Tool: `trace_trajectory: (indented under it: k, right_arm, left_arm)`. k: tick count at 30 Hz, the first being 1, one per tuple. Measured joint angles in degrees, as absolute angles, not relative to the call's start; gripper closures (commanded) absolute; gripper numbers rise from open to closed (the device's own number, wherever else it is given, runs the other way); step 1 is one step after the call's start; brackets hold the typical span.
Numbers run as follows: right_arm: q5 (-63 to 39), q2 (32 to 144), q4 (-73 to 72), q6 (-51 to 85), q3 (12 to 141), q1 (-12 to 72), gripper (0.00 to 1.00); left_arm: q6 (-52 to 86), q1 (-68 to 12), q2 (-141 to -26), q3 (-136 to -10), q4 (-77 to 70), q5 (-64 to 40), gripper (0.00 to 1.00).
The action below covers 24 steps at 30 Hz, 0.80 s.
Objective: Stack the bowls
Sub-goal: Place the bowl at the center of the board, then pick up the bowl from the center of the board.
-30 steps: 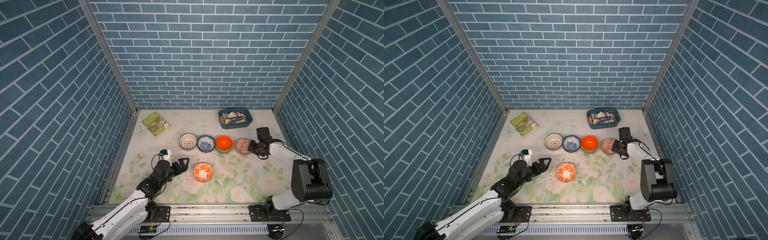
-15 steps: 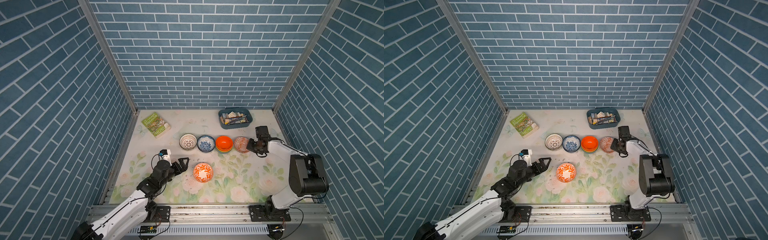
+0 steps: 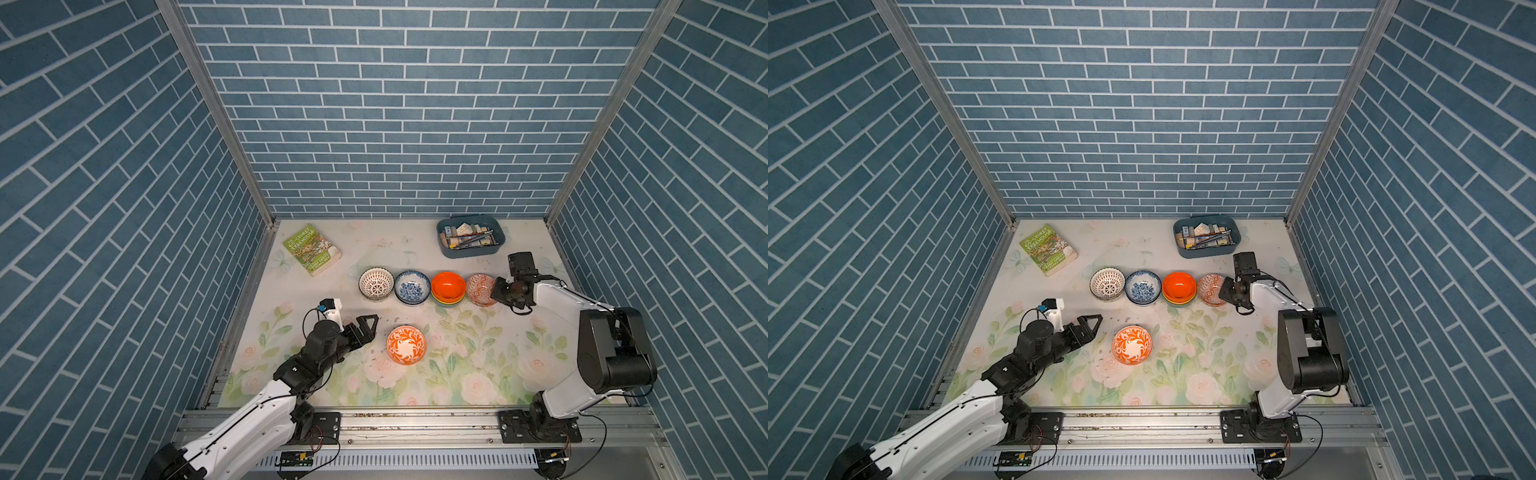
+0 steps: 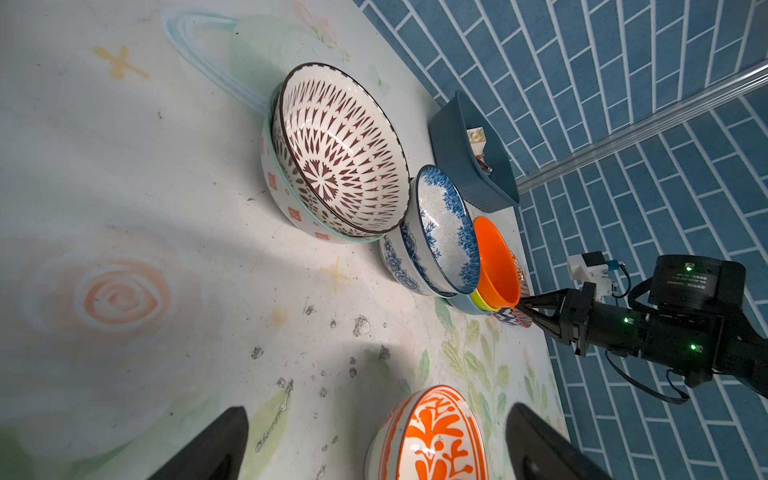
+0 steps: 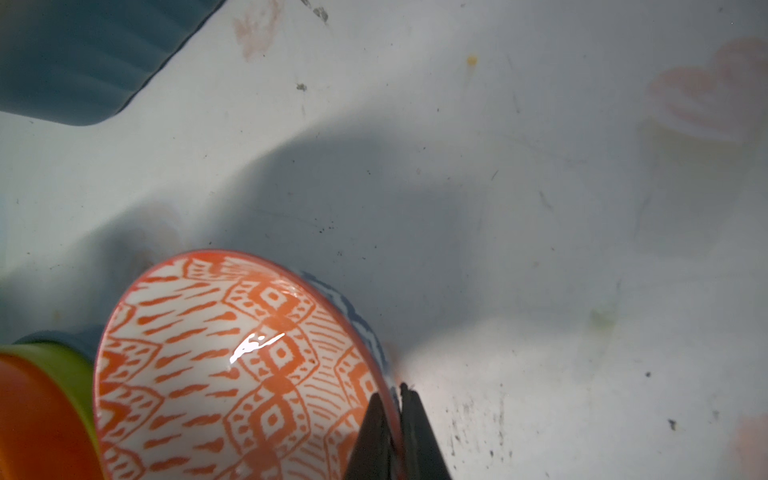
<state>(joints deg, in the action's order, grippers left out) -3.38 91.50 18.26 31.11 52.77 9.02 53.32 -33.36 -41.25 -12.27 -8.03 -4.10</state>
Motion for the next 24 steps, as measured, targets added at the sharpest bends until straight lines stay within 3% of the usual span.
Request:
trace_trajectory:
  k: [3, 7, 16, 24]
  right_arm:
    - [-3.66, 91.50, 18.37, 30.81, 52.77, 9.02, 0.60]
    - [-3.73, 91.44, 18.74, 31.00, 52.77, 9.13, 0.49]
    - [-3.68, 81.65, 21.93, 31.22, 52.12, 10.92, 0.47]
    - [-0.64, 72.36, 23.16, 37.34, 50.48, 32.03, 0.48]
  left_arm:
    - [53.32, -33.36, -41.25, -12.27, -8.03, -4.10, 0.00]
    - [53.30, -33.36, -41.21, -12.27, -8.03, -4.08, 0.00]
    - [53.08, -33.36, -42.09, -12.29, -8.21, -5.28, 0.00]
    - [51.37, -34.85, -45.56, -12.71, -5.63, -8.58, 0.08]
